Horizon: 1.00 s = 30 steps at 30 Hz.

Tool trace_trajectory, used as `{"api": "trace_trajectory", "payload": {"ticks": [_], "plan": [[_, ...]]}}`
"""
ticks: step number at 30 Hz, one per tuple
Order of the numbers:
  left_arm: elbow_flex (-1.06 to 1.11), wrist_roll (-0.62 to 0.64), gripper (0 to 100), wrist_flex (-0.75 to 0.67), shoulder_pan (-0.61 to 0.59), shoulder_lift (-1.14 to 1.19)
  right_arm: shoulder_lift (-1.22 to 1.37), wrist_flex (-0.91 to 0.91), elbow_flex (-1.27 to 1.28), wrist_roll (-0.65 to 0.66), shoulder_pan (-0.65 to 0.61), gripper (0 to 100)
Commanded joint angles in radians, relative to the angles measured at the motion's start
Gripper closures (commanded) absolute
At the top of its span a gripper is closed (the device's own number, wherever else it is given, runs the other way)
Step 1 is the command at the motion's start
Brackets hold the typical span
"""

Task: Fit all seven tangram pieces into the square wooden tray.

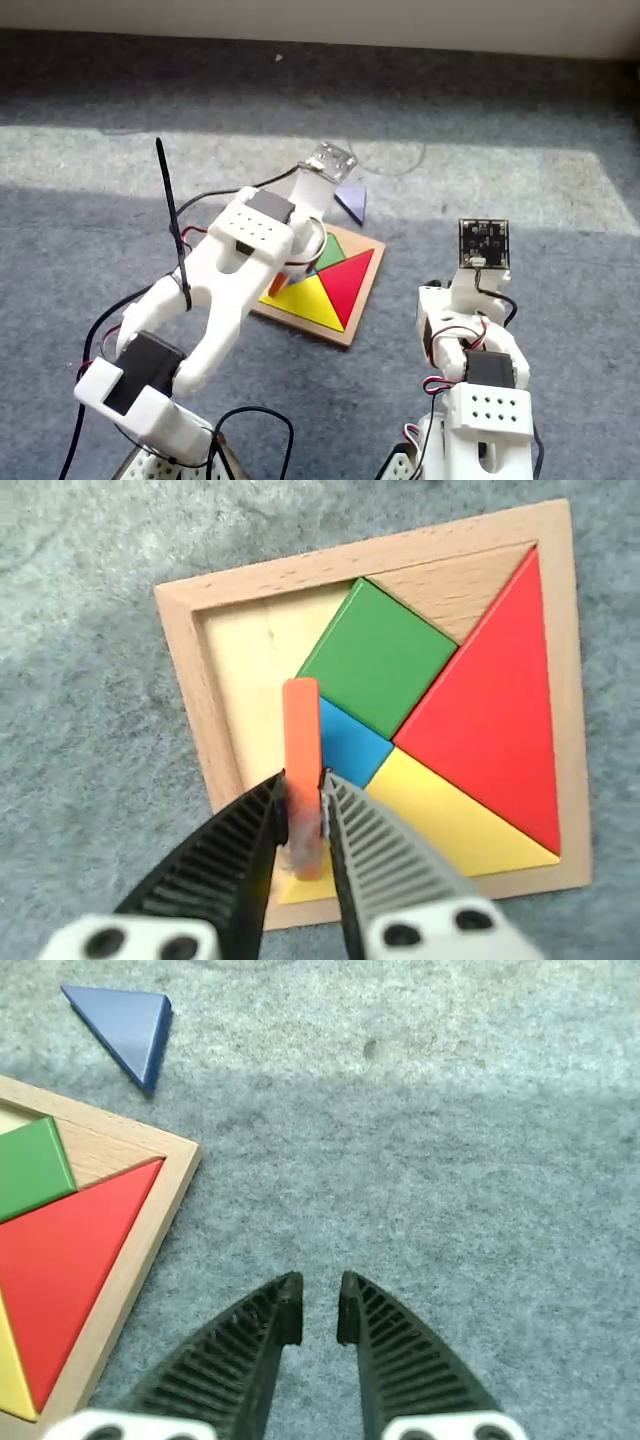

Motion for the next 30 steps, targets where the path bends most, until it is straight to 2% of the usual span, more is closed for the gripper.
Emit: {"api": "trace_trajectory", "payload": {"ticks": [1,7,11,15,28,30], "plan": [[-0.005,0.069,100,-0.029,0.01,-0.05,-0.015,-0.021,-0.007,0.012,0.007,92.1],[-0.015,0.071,100,-0.021,0.005,-0.051,-0.015,-0.021,-0.007,0.012,0.008,92.1],[-0.021,0.066,100,-0.025,-0.044,-0.051,-0.015,-0.021,-0.007,0.012,0.008,92.1],[-0.045,0.003,100,-0.025,-0.094,-0.045,-0.015,-0.021,-0.007,0.012,0.008,92.1],[-0.031,-0.012,99,-0.021,-0.058,-0.039,-0.015,-0.021,-0.007,0.012,0.008,92.1],[-0.031,-0.028,96,-0.02,-0.051,-0.039,-0.015,-0.021,-0.007,0.012,0.008,92.1]]}}
